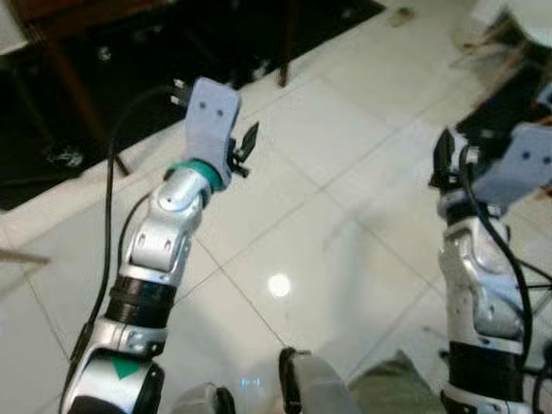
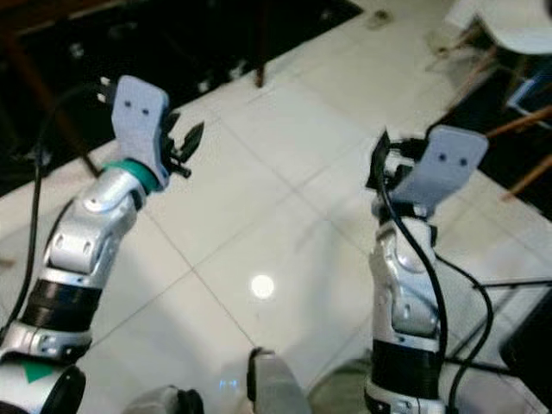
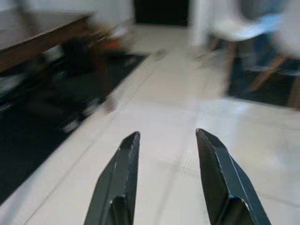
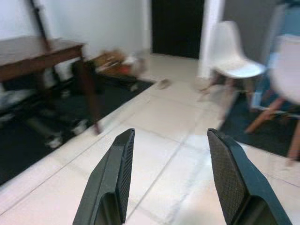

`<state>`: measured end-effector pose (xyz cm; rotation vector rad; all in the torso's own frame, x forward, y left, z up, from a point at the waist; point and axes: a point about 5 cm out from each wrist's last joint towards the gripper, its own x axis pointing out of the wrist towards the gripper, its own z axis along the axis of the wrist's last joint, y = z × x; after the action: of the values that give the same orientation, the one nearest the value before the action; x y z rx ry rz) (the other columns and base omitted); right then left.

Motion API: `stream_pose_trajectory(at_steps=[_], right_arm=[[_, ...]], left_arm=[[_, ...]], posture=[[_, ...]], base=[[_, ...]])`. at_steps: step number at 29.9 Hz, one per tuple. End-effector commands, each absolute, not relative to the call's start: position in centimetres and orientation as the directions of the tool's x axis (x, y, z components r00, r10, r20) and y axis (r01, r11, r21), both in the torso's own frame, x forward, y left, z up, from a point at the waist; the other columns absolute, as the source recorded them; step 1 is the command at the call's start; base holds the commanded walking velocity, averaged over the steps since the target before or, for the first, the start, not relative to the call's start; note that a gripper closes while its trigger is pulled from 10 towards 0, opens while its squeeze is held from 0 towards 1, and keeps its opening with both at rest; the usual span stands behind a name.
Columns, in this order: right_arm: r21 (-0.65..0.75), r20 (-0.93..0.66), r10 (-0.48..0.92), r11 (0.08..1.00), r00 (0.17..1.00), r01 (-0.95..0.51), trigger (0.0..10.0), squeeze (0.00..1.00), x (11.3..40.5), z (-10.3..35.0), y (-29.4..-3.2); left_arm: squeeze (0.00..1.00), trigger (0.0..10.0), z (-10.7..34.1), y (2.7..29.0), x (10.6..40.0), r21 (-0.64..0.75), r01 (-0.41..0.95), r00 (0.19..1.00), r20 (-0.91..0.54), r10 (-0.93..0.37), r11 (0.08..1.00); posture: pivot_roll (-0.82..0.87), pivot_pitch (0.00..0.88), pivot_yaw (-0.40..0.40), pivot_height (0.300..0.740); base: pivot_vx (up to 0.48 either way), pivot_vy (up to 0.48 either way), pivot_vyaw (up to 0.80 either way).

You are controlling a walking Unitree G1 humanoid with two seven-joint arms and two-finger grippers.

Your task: Setting the table

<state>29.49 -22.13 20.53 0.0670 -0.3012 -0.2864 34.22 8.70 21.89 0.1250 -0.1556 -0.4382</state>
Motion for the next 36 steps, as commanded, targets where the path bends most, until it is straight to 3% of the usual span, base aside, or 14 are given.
stream_pose_trajectory(at_steps=[1,10,36], right_arm=[[0.111,0.278,-0.286,0.958,0.917,0.265,10.0,0.0,29.4,20.3,-21.9],[0.107,0.295,-0.285,0.958,0.912,0.265,10.0,0.0,29.4,20.5,-21.9],[0.107,0.287,-0.289,0.957,0.913,0.269,10.0,0.0,29.2,20.2,-21.7]], left_arm=[[0.0,10.0,21.4,9.0,34.2,0.149,0.412,0.898,0.104,-0.428,0.899],[0.0,10.0,21.8,8.8,34.3,0.188,0.41,0.889,0.137,-0.438,0.892],[0.0,10.0,21.8,7.1,33.9,0.206,0.457,0.857,0.159,-0.49,0.865]], posture=[[-0.03,0.09,0.032,0.74],[-0.03,0.086,0.035,0.74],[-0.03,0.1,0.037,0.74]], base=[[0.0,0.0,-0.8],[0.0,0.0,-0.73],[0.48,0.0,0.0]])
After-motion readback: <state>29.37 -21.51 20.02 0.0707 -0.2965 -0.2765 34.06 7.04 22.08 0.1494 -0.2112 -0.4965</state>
